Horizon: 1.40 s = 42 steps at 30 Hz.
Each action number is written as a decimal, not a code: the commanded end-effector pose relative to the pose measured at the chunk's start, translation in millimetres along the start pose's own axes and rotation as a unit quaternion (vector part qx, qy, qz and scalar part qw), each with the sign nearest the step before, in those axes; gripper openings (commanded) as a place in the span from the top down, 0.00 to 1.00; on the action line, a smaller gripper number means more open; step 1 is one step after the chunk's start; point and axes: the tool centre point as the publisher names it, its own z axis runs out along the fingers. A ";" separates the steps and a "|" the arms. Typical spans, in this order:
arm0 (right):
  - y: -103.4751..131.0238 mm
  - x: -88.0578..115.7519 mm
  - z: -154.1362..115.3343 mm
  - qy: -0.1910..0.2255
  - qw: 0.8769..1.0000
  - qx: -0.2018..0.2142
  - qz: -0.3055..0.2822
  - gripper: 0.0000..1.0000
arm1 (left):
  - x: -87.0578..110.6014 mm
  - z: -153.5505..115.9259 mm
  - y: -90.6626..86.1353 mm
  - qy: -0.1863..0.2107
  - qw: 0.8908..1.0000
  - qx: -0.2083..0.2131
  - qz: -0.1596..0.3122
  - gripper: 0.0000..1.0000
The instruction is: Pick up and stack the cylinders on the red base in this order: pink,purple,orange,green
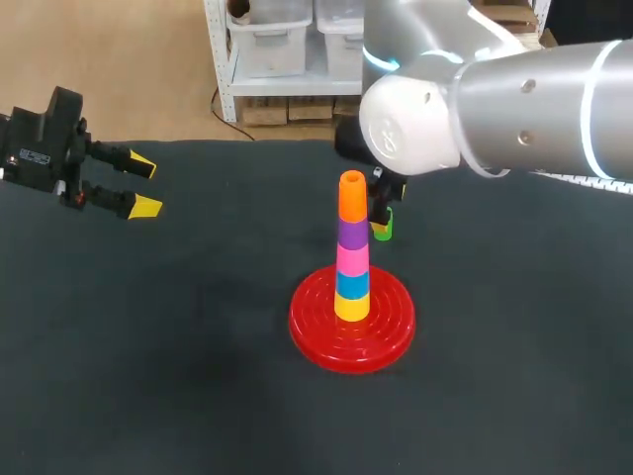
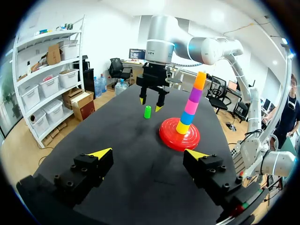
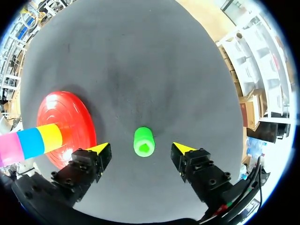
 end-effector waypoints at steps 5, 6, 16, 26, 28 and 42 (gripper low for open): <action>-0.8 -2.0 5.7 0.004 1.000 -0.001 0.000 0.26 | 1.6 -0.3 1.2 -0.001 1.000 0.001 0.002 0.00; -0.9 -1.9 6.2 0.004 1.000 -0.002 0.000 0.26 | 1.6 -0.3 1.2 -0.001 1.000 0.001 0.002 0.00; -2.1 -2.1 6.8 0.005 1.000 0.000 0.002 0.35 | 1.6 -0.3 1.2 -0.001 1.000 0.001 0.002 0.00; 1.7 -0.6 0.7 0.009 1.000 0.015 0.012 1.00 | 1.6 -0.3 1.2 -0.001 1.000 0.001 0.002 0.00; 4.5 0.7 -9.2 0.005 1.000 0.029 0.011 1.00 | 1.6 -0.3 1.2 -0.001 1.000 0.001 0.002 0.00; 53.7 20.5 -154.4 -0.025 0.991 0.114 -0.059 1.00 | 1.6 -0.3 1.2 -0.001 1.000 0.001 0.002 0.00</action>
